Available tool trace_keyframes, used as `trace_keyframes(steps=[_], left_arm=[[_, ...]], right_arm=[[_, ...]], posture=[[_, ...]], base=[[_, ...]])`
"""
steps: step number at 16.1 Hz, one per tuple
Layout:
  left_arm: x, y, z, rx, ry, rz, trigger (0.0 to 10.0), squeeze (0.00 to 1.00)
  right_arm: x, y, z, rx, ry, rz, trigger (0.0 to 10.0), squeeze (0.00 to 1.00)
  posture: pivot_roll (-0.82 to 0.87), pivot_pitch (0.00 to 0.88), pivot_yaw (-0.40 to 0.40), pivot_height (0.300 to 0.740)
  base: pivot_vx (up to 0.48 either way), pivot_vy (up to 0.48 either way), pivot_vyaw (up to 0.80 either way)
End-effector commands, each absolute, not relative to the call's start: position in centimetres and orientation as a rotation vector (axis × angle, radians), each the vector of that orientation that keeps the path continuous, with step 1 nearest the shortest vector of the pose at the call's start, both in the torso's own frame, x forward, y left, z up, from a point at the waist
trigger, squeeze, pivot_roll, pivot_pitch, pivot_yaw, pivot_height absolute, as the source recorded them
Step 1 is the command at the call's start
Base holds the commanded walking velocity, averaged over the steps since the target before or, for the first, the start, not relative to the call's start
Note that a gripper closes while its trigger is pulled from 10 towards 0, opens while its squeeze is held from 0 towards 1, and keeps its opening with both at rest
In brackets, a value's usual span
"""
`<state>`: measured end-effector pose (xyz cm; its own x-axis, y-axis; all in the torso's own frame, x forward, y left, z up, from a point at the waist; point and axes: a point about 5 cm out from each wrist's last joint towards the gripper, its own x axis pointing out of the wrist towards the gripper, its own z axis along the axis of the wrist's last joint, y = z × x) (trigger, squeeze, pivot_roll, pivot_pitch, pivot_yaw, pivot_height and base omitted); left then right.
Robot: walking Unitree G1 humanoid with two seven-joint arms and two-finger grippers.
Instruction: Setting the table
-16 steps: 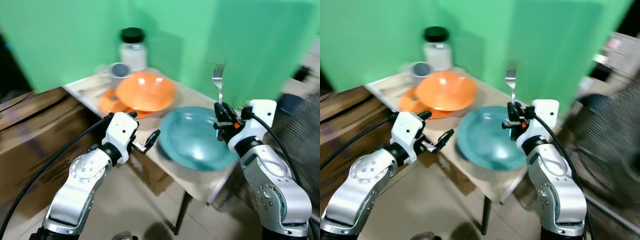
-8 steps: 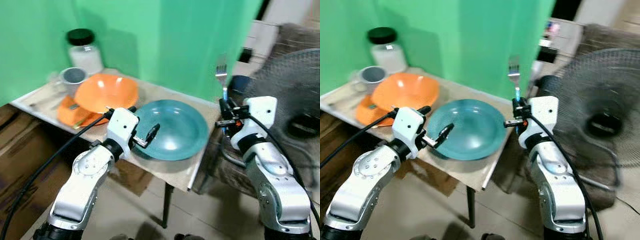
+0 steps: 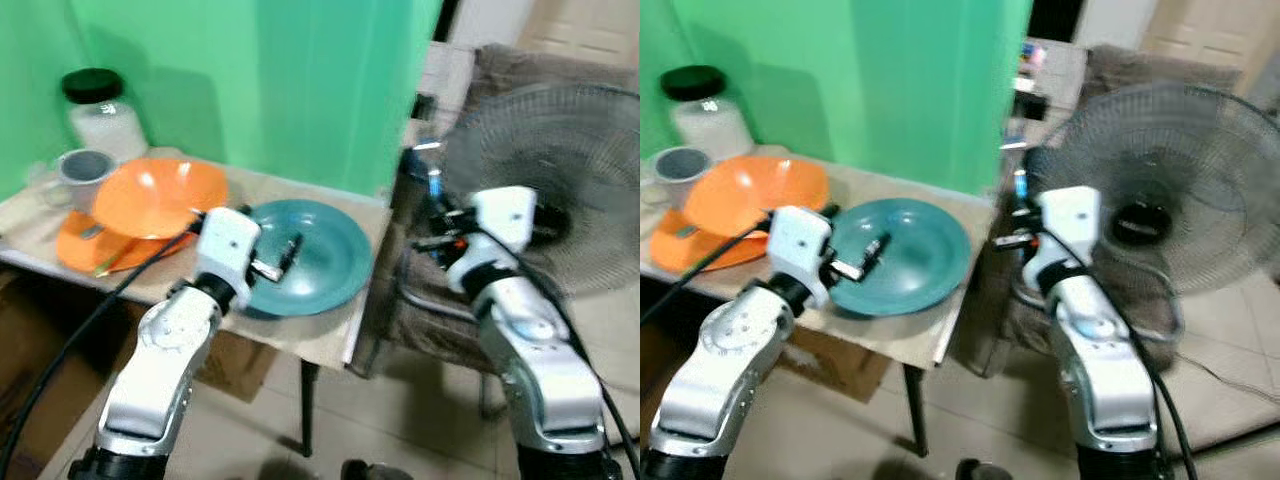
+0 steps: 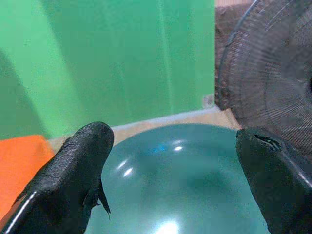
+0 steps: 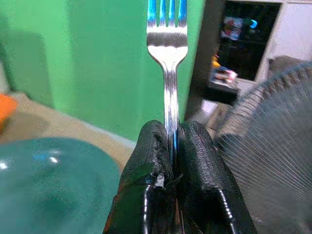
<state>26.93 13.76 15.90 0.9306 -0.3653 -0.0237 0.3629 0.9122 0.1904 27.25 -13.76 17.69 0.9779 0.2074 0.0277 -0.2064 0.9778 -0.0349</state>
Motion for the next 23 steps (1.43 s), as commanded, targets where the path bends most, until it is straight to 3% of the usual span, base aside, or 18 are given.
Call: trace_keyframes(steps=[1, 6, 13, 17, 20, 23], left_arm=[[27.3, 13.4, 16.2, 0.179, -0.024, -0.363, 10.0, 0.0], [27.5, 14.5, 16.0, 0.174, -0.018, -0.256, 10.0, 0.0], [28.3, 15.1, 16.6, 0.044, -0.103, -0.064, 10.0, 0.0], [28.7, 15.8, 17.3, 0.083, -0.169, 0.038, 10.0, 0.0], [28.6, 15.2, 16.7, 0.152, -0.116, -0.108, 10.0, 0.0], [28.3, 14.9, 16.2, 0.15, -0.1, -0.142, 10.0, 0.0]], right_arm=[[27.3, -14.6, 17.4, -0.025, -0.021, 0.157, 10.0, 0.0], [27.4, -14.4, 17.4, 0.01, -0.019, 0.179, 10.0, 0.0], [27.8, -14.9, 17.0, 0.034, 0.001, 0.122, 10.0, 0.0], [27.8, -15.4, 16.8, 0.078, 0.014, 0.085, 10.0, 0.0], [27.7, -15.5, 16.6, 0.086, 0.02, 0.061, 10.0, 0.0], [27.5, -15.9, 16.0, 0.078, 0.044, 0.041, 10.0, 0.0]], posture=[[0.08, 0.0, -0.034, 0.74], [0.08, 0.0, -0.033, 0.74], [0.09, 0.0, -0.03, 0.74], [0.08, 0.0, -0.018, 0.74], [0.07, 0.0, -0.007, 0.74], [0.07, 0.0, -0.014, 0.74]], base=[[0.0, 0.0, -0.79], [0.0, 0.0, -0.8], [0.0, 0.0, -0.8], [0.0, 0.0, -0.8], [0.0, 0.0, -0.8], [0.0, 0.0, -0.8]])
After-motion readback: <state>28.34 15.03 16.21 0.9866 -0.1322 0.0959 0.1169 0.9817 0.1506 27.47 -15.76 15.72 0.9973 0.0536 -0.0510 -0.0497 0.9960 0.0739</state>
